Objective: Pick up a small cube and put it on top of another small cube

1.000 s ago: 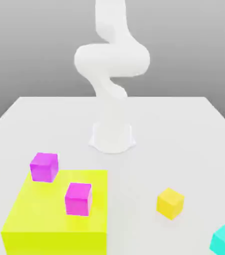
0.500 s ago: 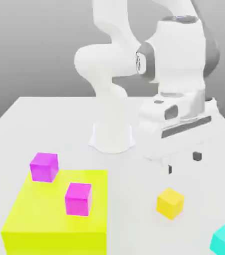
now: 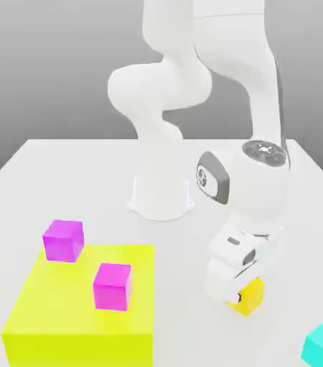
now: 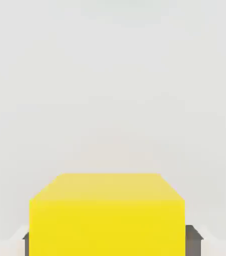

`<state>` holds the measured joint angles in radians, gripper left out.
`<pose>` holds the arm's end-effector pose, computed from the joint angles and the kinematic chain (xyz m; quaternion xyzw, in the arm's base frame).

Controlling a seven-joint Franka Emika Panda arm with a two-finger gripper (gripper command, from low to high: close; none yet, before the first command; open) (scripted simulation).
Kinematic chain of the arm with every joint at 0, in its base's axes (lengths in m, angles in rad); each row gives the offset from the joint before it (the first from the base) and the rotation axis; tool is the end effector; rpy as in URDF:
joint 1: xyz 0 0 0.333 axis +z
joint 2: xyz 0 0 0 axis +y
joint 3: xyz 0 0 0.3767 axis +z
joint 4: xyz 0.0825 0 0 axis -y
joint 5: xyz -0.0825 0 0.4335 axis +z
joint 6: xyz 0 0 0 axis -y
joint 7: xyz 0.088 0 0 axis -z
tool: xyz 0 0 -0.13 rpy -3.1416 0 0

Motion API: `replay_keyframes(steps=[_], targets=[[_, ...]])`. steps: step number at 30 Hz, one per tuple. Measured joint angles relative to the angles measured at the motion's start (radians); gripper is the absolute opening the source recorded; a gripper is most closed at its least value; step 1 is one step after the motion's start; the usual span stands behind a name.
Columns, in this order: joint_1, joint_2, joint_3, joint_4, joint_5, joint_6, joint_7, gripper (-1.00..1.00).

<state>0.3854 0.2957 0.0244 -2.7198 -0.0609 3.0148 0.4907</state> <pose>0.3765 0.1694 0.1196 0.9999 -0.0108 -0.0001 0.0003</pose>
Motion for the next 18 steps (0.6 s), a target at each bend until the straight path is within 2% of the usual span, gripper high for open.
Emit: replay_keyframes(steps=[3, 9, 13, 18], targets=[[-0.003, -0.026, 0.003, -0.005, 0.0, -0.021, -0.001, -1.0], [-0.039, -0.229, 0.021, -0.037, 0.048, -0.191, -0.051, -1.0], [-0.17, -0.351, -0.036, -0.029, 0.065, -0.318, -0.173, -1.0], [-0.283, -0.496, -0.149, -0.015, 0.025, -0.475, -0.302, -1.0]])
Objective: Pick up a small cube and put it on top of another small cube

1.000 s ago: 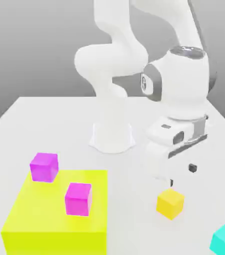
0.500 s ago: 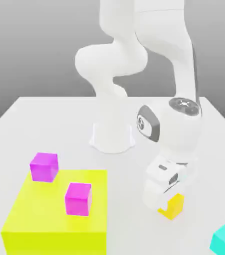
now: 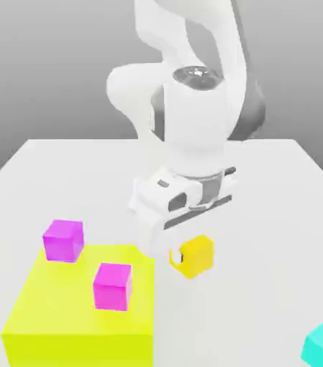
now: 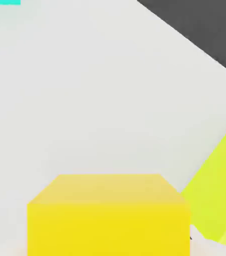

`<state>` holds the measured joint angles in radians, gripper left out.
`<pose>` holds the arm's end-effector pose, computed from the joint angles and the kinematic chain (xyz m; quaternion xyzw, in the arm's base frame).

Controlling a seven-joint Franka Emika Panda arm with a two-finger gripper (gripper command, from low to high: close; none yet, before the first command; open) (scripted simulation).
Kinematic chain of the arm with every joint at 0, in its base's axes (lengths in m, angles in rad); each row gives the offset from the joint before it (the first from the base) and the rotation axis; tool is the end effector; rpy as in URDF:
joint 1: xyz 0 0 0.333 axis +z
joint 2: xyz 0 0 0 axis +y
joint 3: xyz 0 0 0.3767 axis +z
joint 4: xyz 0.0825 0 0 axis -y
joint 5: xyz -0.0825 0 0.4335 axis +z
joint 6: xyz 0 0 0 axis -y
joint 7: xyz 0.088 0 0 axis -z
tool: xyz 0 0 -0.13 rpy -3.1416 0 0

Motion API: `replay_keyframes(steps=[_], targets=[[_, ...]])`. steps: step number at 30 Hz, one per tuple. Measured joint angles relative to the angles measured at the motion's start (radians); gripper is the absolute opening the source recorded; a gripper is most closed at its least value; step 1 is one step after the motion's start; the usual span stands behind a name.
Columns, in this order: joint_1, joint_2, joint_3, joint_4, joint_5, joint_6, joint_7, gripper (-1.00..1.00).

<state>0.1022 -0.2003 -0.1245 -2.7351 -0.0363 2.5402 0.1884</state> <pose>0.4094 -0.0068 0.2794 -0.9960 0.0891 -0.0019 0.0022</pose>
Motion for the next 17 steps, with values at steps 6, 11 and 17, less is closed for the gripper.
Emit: replay_keyframes(steps=[6, 11, 17], targets=[[-0.175, -0.17, -0.145, 0.016, -0.095, -0.182, -0.125, -1.0], [-0.261, -0.182, -0.219, -0.004, -0.137, -0.173, -0.19, -1.0], [-0.26, -0.103, -0.235, -0.037, -0.13, -0.062, -0.203, 1.0]])
